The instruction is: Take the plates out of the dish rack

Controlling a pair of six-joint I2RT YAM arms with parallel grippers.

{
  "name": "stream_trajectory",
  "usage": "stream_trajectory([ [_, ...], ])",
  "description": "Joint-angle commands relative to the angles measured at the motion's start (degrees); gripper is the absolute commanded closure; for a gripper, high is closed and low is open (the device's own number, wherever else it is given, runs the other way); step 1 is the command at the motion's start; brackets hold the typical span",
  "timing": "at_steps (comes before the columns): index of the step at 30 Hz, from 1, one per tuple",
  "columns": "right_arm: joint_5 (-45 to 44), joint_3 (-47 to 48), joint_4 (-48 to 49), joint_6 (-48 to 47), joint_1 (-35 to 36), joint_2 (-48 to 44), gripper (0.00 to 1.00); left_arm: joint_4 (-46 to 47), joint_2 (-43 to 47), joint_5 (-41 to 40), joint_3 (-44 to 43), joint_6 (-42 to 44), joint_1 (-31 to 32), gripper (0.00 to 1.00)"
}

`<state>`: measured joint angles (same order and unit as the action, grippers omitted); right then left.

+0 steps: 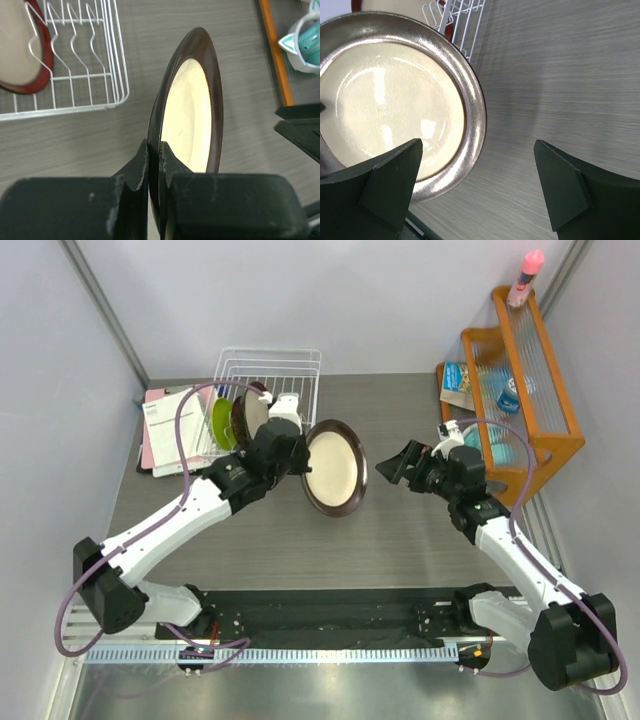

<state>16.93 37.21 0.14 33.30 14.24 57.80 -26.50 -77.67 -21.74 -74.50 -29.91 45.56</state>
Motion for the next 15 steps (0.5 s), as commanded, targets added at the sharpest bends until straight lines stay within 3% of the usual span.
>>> stream_trajectory([
  [1, 5.0, -4.0, 11.0, 7.4, 0.1, 1.3, 0.0, 19.4, 8.5, 3.5, 2.6, -7.8, -1.0, 1.0],
  [7, 8.6, -10.7, 21.6, 13.5, -0.6, 3.2, 0.0, 27.9, 14.5, 8.7, 12.1, -13.3, -4.6, 1.0],
  [15, 11.6, -14.8, 34.0, 18.1, -0.6, 6.1, 0.0, 33.8, 14.2, 15.4, 17.9, -18.3, -7.0, 1.0],
])
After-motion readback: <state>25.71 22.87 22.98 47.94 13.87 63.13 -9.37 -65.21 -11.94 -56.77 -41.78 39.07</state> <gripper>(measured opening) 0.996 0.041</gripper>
